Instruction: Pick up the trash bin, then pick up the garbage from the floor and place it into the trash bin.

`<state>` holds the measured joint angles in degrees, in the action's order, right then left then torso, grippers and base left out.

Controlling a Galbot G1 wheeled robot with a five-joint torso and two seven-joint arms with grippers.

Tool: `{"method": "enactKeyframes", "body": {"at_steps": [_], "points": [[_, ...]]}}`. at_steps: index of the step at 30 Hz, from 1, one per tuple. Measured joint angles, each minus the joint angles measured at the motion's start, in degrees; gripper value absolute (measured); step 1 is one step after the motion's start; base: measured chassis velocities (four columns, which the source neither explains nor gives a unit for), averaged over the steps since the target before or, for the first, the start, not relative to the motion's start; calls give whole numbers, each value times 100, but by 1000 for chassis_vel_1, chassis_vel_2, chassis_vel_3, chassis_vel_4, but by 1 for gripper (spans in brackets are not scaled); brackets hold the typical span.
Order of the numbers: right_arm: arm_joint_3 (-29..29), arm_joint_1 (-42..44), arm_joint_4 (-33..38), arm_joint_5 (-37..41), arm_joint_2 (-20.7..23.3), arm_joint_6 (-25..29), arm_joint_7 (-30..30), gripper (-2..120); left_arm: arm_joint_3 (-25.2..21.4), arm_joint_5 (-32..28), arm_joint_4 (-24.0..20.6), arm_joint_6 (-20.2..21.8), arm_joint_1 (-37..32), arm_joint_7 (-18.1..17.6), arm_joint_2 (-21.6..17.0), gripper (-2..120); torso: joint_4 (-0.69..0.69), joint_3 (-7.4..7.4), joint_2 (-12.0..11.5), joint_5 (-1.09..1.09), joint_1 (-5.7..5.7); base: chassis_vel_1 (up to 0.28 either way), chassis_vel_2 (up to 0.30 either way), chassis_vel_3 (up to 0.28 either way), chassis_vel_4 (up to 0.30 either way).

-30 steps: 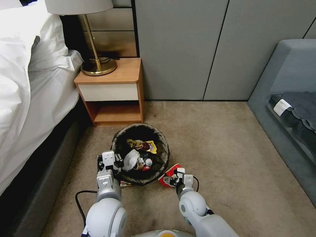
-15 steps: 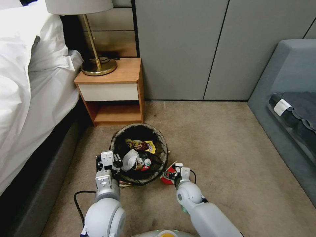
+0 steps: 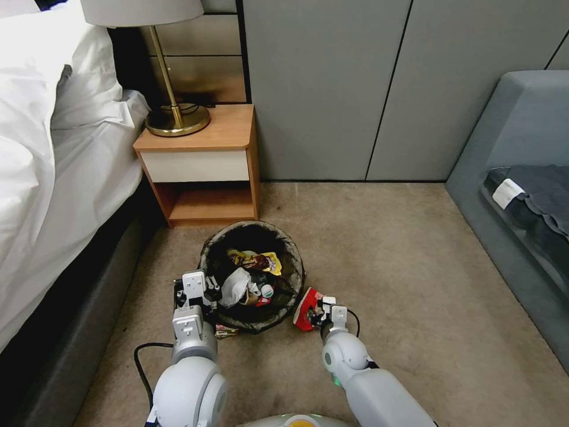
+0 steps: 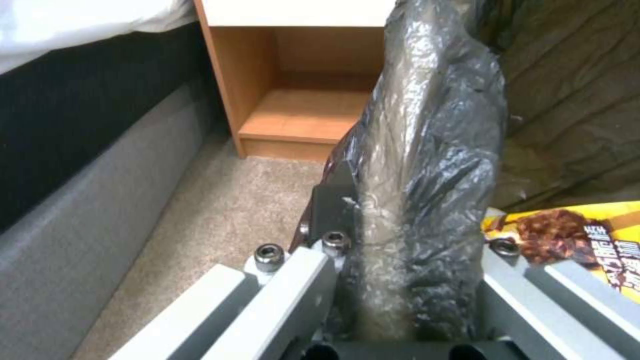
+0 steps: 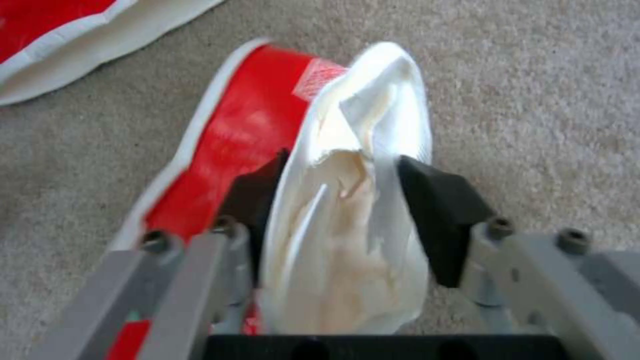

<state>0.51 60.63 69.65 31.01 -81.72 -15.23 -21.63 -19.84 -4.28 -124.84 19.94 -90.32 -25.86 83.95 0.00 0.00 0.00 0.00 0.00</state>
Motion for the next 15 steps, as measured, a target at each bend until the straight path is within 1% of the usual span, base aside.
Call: {"method": "enactKeyframes", "body": {"at_steps": [1, 2, 3, 4, 5, 7, 8, 9, 10, 12, 15], "points": [[0, 0, 0, -8, 12, 14, 10, 36, -1, -1, 0, 1, 0, 0, -6, 0, 0, 0, 0, 0, 0, 0, 0, 0, 0], [0, 0, 0, -8, 12, 14, 10, 36, -1, -1, 0, 1, 0, 0, -6, 0, 0, 0, 0, 0, 0, 0, 0, 0, 0], [0, 0, 0, -11, 17, 19, 14, 34, -2, -1, 2, 2, 1, 0, -9, 0, 0, 0, 0, 0, 0, 0, 0, 0, 0], [0, -5, -7, -23, 24, 34, 21, 27, -6, -3, 15, 3, 7, -1, -14, 0, 0, 0, 0, 0, 0, 0, 0, 0, 0], [0, -11, -18, -32, 25, 48, 23, 22, -5, -5, 21, 4, 10, -1, -14, 0, 0, 0, 0, 0, 0, 0, 0, 0, 0], [0, -17, -26, -40, 24, 58, 24, 20, -6, -6, 27, 5, 13, -1, -13, 0, 0, 0, 0, 0, 0, 0, 0, 0, 0], [0, -28, -38, -62, 22, 85, 25, 12, -4, -7, 47, 6, 26, -1, -8, 0, 0, 0, 0, 0, 0, 0, 0, 0, 0], [0, -29, -39, -71, 21, 92, 28, 7, -2, -7, 58, 7, 33, -1, -7, 0, 0, 0, 0, 0, 0, 0, 0, 0, 0], [0, -29, -39, -71, 21, 92, 28, 7, -2, -7, 58, 7, 33, -1, -7, 0, 0, 0, 0, 0, 0, 0, 0, 0, 0], [1, -29, -43, -86, 21, 116, 37, 0, 2, -14, 68, 12, 46, -1, -6, 0, 0, 0, 0, 0, 0, 0, 0, 0, 0], [8, -34, -78, -118, 20, 161, 52, 0, 2, -22, 79, 15, 59, -2, -9, 0, 0, 0, 0, 0, 0, 0, 0, 0, 0]]}}
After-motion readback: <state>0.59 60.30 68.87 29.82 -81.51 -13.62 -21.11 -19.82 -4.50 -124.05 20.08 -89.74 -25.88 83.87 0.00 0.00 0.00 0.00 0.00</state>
